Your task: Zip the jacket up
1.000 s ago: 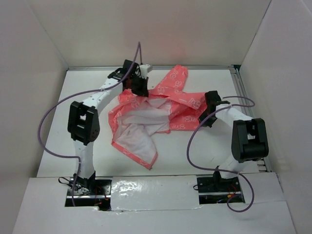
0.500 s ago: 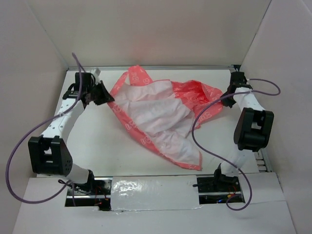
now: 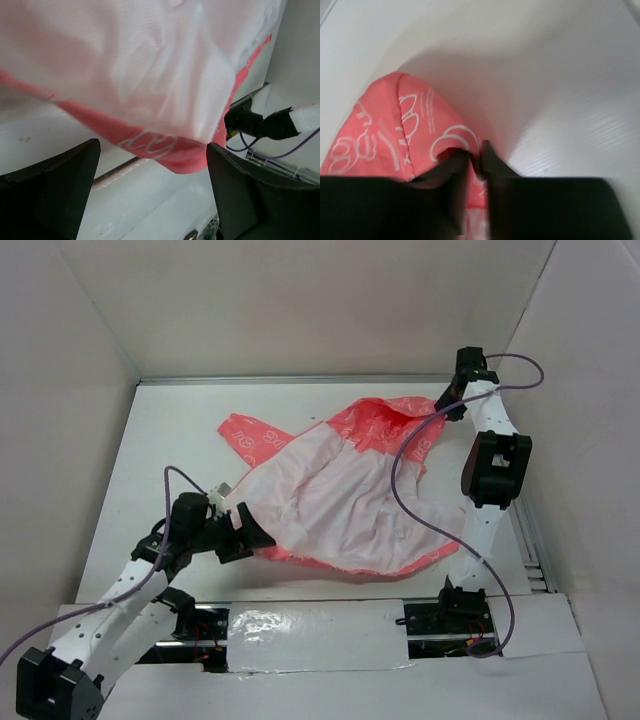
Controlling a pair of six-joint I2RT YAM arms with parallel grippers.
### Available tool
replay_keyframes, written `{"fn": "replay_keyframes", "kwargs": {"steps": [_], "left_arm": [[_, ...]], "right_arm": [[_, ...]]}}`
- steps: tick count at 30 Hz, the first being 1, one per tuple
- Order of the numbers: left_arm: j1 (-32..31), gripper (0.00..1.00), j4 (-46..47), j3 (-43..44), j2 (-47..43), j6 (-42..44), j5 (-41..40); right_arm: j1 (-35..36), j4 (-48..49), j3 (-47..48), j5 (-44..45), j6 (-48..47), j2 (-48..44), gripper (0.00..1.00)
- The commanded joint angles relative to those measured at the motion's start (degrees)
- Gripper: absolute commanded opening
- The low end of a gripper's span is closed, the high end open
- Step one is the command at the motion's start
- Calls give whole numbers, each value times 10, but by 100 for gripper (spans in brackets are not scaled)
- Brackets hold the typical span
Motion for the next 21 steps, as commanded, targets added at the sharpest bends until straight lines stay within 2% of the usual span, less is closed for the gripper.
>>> {"fn": "replay_keyframes", "kwargs": {"steps": [1, 2, 3, 5, 6, 7, 8, 9, 11, 12, 13, 15, 16, 18, 19, 21], "left_arm": [[-42, 99, -17, 61, 9, 25, 15], [-53, 99, -31, 101, 22, 30, -3], [-69, 99, -54, 127, 36, 36, -46], [-85, 99, -74, 208, 86, 36, -98], [-100, 99, -83, 239, 104, 26, -150], [-107, 99, -90, 266, 139, 18, -169], [-115, 99, -67, 311, 156, 31, -171], [-126, 99, -37, 327, 172, 80, -165], [-130, 99, 10, 394, 247, 114, -125], [-130, 99, 3, 428, 309, 126, -116], [-130, 99, -3, 489, 341, 134, -95], [-133, 99, -19, 554, 406, 172, -79], [-136, 99, -16, 603, 465, 189, -40], [-137, 99, 18, 635, 556, 229, 15], [-139, 99, 28, 672, 587, 244, 77], [-146, 99, 31, 719, 653, 273, 104]], "right_arm": [[31, -7, 8, -56, -50, -58, 43], [36, -5, -11, -56, -56, -76, 78], [48, -1, -62, -47, -55, -123, 82], [61, 7, -131, 3, -44, -209, 84], [72, 12, -171, 15, -34, -240, 85], [75, 24, -260, 23, -7, -270, 92], [77, 35, -309, 25, 12, -335, 97], [77, 43, -404, 12, 25, -367, 97], [98, 68, -495, -26, 63, -449, 100], [114, 74, -572, -33, 74, -476, 100], [121, 95, -605, -39, 85, -498, 100], [135, 112, -688, -70, 108, -558, 100], [152, 131, -708, -86, 120, -571, 100], [170, 136, -745, -104, 135, -594, 100], [185, 137, -753, -98, 143, -603, 100], [191, 138, -768, -82, 159, -603, 100]]}}
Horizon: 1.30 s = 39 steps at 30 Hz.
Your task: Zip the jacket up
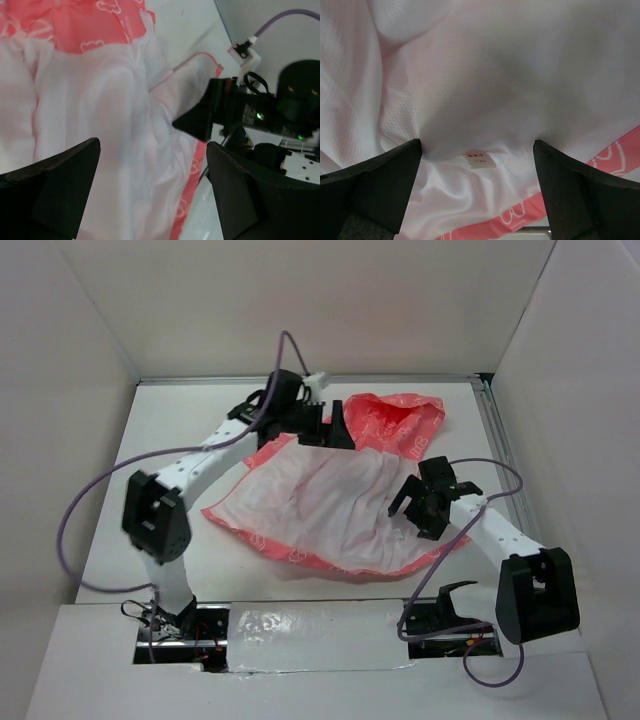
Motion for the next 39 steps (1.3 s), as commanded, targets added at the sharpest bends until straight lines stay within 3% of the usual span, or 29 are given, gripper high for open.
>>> {"fn": "replay_keyframes", "kwargs": {"steps": [1, 6, 7, 9, 14, 17, 18, 21, 26, 30, 34, 39], "left_arm": [[-15, 99, -6, 107, 137, 86, 107], [-51, 99, -81, 298, 358, 158, 47], [-52, 99, -90, 362, 383, 164, 46], [-51, 99, -83, 405, 428, 168, 39], [-48, 99, -17, 391, 459, 187, -38], [-48, 99, -80, 462, 531, 203, -104], [-47, 99, -97, 502, 548, 206, -165], [-27, 99, -130, 491, 566, 196, -218], [68, 99, -189, 497, 558, 143, -193], [172, 90, -186, 461, 534, 74, -110], [214, 88, -185, 472, 542, 62, -64], [203, 95, -137, 460, 530, 91, 14]], "right_arm": [[12, 50, -8, 2, 47, -17, 100], [19, 58, -12, 14, 50, 29, 100], [20, 58, -8, 15, 49, 52, 100], [27, 52, 14, 21, 45, 75, 100], [39, 42, 77, 44, 18, 139, 99], [40, 46, 101, 27, 6, 162, 99], [40, 49, 107, 23, 2, 171, 99], [41, 39, 136, 23, -15, 200, 99], [49, 13, 143, 8, -15, 214, 99], [45, 18, 66, -8, 20, 152, 100], [24, 20, 33, -28, 16, 142, 100], [22, 39, 86, -31, -9, 145, 100]]}}
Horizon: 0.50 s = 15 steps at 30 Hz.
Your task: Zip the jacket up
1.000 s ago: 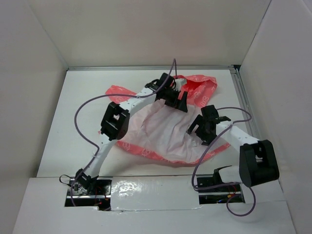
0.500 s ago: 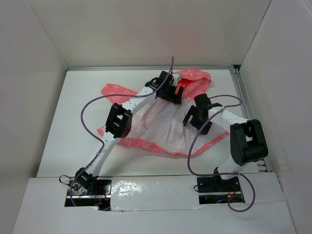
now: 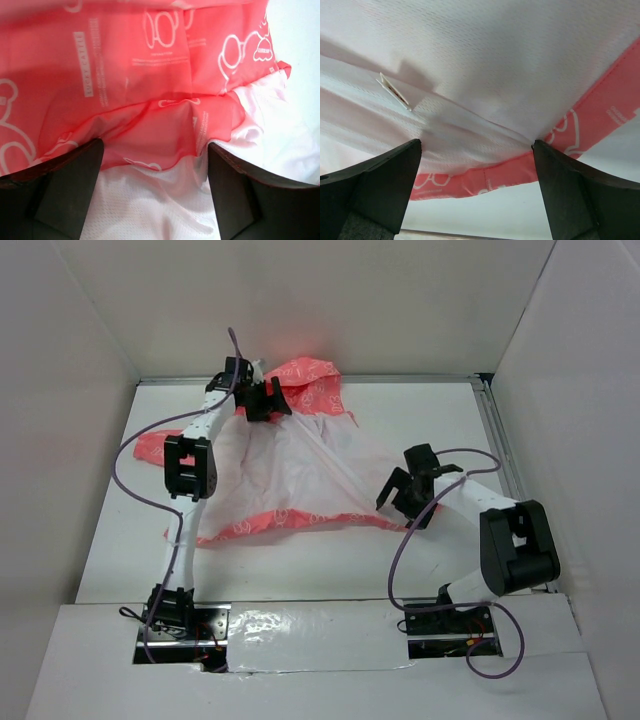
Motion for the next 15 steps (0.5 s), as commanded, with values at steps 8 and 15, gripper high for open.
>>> {"fn": "replay_keyframes", "kwargs": {"steps": [8, 15], "left_arm": [[-35, 99, 8, -12, -83, 7, 50], [-6, 99, -1, -240, -325, 8, 50]], "right_arm": [[-55, -69, 144, 36, -27, -62, 100], [-120, -81, 60, 65, -25, -136, 100]]}}
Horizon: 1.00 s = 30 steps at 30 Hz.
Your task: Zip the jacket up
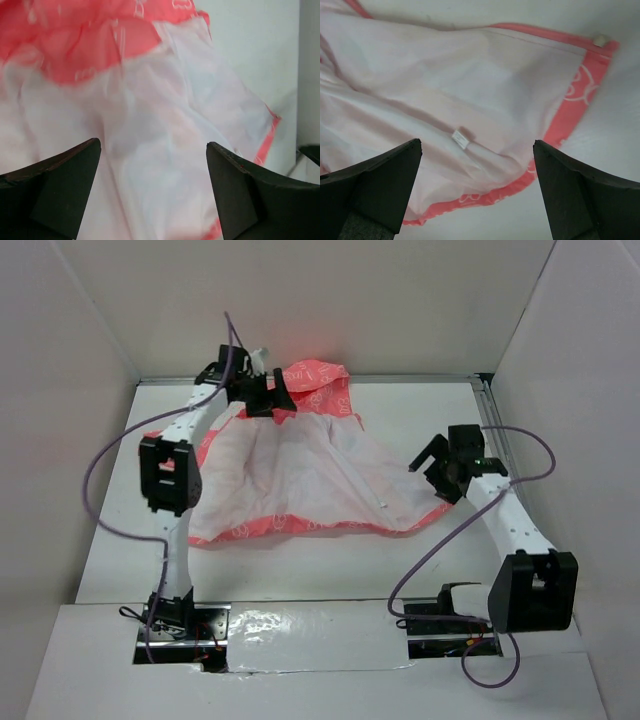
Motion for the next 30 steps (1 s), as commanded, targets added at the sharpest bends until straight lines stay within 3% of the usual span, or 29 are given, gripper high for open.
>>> {"fn": "replay_keyframes", "kwargs": {"steps": [1, 2, 4, 5, 8, 10, 13, 18, 22, 30], "left_arm": [[42, 99, 17, -131, -183, -16, 16], [50, 99, 26, -229, -250, -27, 17], [61, 99, 61, -337, -353, -48, 24], [57, 99, 77, -445, -389, -61, 4], [13, 99, 123, -595, -481, -82, -15], [-30, 99, 133, -648, -503, -96, -25], [-67, 99, 213, -708, -493, -70, 60], [-78, 99, 204, -703, -388, -71, 63], [-74, 99, 208, -650, -284, -64, 72], [-55, 99, 178, -480, -145, -35, 87]], "right_arm": [[-11, -37, -48, 31, 5, -40, 100], [-40, -37, -77, 31, 10, -50, 100], [-59, -23, -116, 16, 7, -77, 100], [-75, -23, -130, 9, 8, -92, 100], [-92, -21, -163, 2, 13, -113, 100], [-103, -9, -183, 2, 12, -120, 100], [-121, 9, -186, 2, 13, -102, 100], [-134, 38, -162, 2, 9, -50, 99], [-136, 56, -128, 8, 0, 36, 97], [-156, 73, -33, 8, -13, 168, 77]]}}
